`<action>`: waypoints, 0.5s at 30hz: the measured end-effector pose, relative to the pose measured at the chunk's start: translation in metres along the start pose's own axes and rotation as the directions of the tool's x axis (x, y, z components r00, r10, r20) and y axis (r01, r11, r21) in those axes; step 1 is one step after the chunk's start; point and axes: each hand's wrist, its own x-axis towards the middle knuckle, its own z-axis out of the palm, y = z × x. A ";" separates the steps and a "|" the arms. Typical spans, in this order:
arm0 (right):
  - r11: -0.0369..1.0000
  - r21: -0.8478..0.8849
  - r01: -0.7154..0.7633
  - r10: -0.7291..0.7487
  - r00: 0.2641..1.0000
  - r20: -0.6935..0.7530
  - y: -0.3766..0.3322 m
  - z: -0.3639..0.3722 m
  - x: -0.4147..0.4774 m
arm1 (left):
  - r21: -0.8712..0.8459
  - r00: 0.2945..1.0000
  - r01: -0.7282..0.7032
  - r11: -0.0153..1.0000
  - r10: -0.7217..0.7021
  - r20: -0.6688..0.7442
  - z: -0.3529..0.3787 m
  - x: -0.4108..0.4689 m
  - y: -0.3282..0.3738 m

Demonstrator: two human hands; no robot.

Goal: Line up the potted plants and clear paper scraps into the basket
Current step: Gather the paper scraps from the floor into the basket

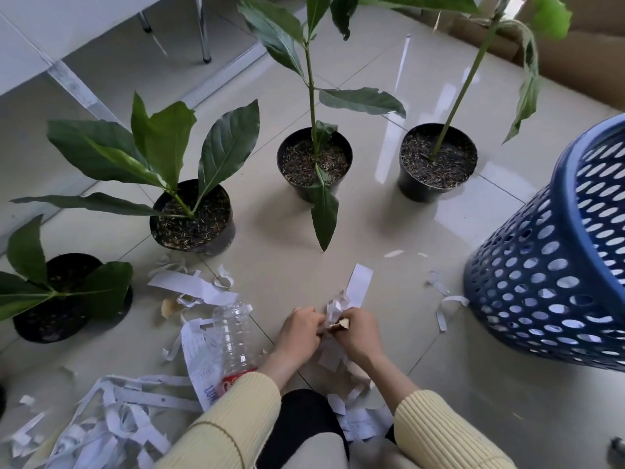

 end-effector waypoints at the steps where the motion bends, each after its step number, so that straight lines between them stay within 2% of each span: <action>1: 1.000 0.023 -0.016 0.016 1.000 -0.007 -0.001 -0.005 -0.003 | -0.009 1.000 -0.002 1.000 0.002 -0.011 -0.004 -0.003 0.005; 9: 0.993 0.115 -0.002 0.010 0.997 -0.070 -0.025 -0.047 -0.015 | -0.048 0.991 -0.059 0.997 0.052 -0.125 -0.046 -0.009 0.035; 15: 0.990 0.097 0.099 -0.078 0.976 -0.206 -0.065 -0.110 -0.034 | -0.039 0.948 -0.175 0.984 0.158 -0.277 -0.104 -0.018 0.083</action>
